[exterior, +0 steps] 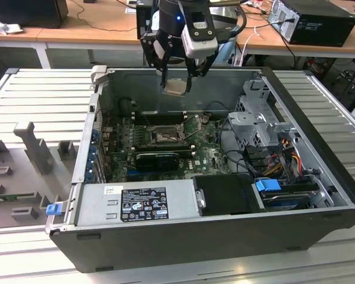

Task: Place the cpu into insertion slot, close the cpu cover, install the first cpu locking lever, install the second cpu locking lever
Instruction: 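Place the cpu into insertion slot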

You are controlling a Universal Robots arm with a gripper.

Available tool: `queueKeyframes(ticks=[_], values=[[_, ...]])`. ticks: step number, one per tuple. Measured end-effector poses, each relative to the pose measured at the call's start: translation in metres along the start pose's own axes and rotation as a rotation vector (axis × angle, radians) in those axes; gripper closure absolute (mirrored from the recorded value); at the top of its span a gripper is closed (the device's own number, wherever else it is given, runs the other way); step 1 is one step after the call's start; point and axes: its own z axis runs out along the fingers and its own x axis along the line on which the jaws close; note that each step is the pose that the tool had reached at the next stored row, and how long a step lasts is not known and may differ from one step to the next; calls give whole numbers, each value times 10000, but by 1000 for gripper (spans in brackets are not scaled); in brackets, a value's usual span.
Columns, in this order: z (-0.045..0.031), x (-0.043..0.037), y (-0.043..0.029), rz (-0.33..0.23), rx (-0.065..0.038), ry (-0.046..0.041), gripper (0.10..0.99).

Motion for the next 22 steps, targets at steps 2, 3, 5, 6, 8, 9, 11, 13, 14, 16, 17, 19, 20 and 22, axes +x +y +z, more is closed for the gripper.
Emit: queueKeyframes(ticks=[2,3,5,6,8,9,11,13,14,16,17,19,20,22], values=[[0,0,0,126,-2,-11,557],[0,0,0,219,-4,-19,557],[0,0,0,400,-8,-35,557],[0,0,0,561,-11,-49,557],[0,0,0,957,-19,-84,557],[0,0,0,1131,-22,-99,557],[1,0,-1,1611,-30,-141,557],[3,0,-1,2175,-42,-190,557],[5,0,-1,2472,-48,-216,557],[6,0,-1,3049,-59,-266,557],[7,0,-1,3185,-62,-278,557],[7,0,-1,3416,-67,-299,557],[7,0,-1,3478,-68,-303,557],[9,0,-1,3711,-72,-324,557]])
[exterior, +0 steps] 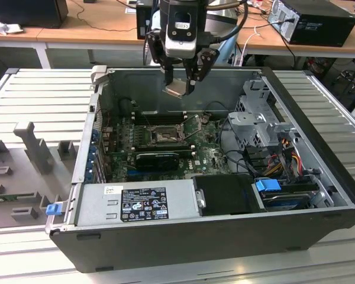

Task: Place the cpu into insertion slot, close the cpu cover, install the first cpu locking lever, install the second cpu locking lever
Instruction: 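Place the cpu into insertion slot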

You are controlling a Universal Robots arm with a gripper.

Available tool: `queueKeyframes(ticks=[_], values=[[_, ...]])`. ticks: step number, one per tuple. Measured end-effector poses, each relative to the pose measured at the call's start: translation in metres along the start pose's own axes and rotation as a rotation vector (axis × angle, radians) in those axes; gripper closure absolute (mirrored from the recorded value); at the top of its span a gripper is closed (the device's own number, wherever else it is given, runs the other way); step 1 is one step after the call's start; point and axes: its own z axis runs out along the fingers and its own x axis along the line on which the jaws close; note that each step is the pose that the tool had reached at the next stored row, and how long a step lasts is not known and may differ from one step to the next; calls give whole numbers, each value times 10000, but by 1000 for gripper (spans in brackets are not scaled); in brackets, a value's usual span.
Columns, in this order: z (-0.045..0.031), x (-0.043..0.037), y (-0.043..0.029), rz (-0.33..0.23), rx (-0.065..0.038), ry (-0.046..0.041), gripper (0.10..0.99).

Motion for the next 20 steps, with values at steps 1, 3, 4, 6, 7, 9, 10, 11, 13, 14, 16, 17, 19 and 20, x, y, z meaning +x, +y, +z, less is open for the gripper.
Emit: queueKeyframes(ticks=[1,3,4,6,7,9,10,11,13,14,16,17,19,20], values=[[0,0,0,83,-1,-7,557],[1,0,0,196,-4,-17,557],[1,0,0,264,-5,-23,557],[2,0,0,403,-8,-35,557],[2,0,0,479,-9,-42,557],[3,0,0,638,-13,-55,557],[3,0,0,705,-14,-61,557],[4,0,0,779,-15,-68,557],[5,0,0,990,-19,-87,557],[6,0,0,1098,-22,-96,557],[10,0,-1,1329,-28,-116,557],[12,0,-1,1531,-30,-134,557],[16,0,-2,2057,-39,-180,557],[17,0,-2,2196,-42,-193,557]])
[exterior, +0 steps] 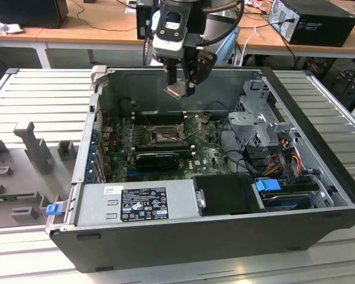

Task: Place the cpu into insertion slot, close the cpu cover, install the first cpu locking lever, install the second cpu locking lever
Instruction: 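Place the cpu into insertion slot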

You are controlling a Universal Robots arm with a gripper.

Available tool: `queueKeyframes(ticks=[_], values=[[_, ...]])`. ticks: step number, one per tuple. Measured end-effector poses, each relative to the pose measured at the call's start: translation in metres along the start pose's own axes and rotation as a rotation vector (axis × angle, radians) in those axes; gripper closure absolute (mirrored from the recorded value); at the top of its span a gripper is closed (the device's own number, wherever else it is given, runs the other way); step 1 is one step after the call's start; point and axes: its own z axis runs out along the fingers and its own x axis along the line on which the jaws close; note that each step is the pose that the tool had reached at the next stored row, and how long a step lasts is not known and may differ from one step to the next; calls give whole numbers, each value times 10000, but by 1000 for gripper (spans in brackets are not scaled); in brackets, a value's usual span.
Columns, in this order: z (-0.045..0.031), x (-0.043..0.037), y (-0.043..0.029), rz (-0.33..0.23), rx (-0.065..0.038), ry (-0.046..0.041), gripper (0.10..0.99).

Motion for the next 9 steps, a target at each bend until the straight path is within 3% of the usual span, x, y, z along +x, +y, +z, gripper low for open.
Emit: queueKeyframes(ticks=[9], values=[[27,9,-14,629,-13,-54,557]])
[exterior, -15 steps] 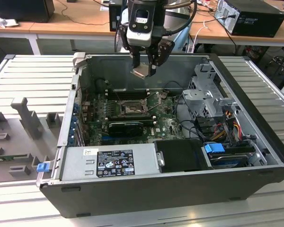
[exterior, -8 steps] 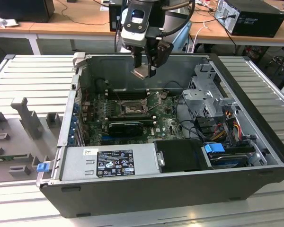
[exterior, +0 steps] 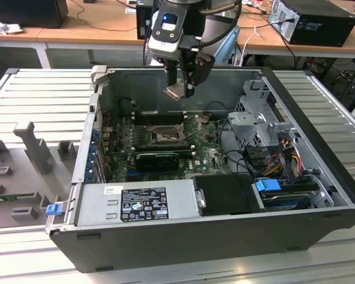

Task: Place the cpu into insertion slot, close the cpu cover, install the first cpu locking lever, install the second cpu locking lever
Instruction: 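Place the cpu into insertion slot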

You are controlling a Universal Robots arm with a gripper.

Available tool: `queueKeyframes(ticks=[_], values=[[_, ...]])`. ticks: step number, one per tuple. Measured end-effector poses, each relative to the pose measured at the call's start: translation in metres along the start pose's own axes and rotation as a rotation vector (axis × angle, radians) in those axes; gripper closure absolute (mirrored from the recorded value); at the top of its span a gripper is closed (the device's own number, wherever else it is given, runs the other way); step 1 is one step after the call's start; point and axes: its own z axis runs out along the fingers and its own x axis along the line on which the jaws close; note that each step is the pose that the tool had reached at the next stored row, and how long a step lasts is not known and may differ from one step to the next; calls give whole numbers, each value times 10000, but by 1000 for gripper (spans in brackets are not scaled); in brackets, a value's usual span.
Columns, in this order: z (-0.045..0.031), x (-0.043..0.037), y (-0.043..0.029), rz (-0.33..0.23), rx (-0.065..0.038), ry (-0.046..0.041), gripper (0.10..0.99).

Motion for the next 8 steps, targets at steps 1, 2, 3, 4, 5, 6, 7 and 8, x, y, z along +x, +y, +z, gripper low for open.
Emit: queueKeyframes(ticks=[1,2,3,4,5,6,7,8], values=[[3,0,-1,412,-8,-36,557],[4,0,-1,673,-13,-60,557],[6,0,0,919,-18,-80,557],[7,0,-1,1019,-20,-89,557],[9,0,-1,1195,-23,-104,557],[11,0,-1,1313,-26,-114,557],[13,0,-1,1408,-28,-122,557],[15,0,-1,1525,-30,-133,557]])
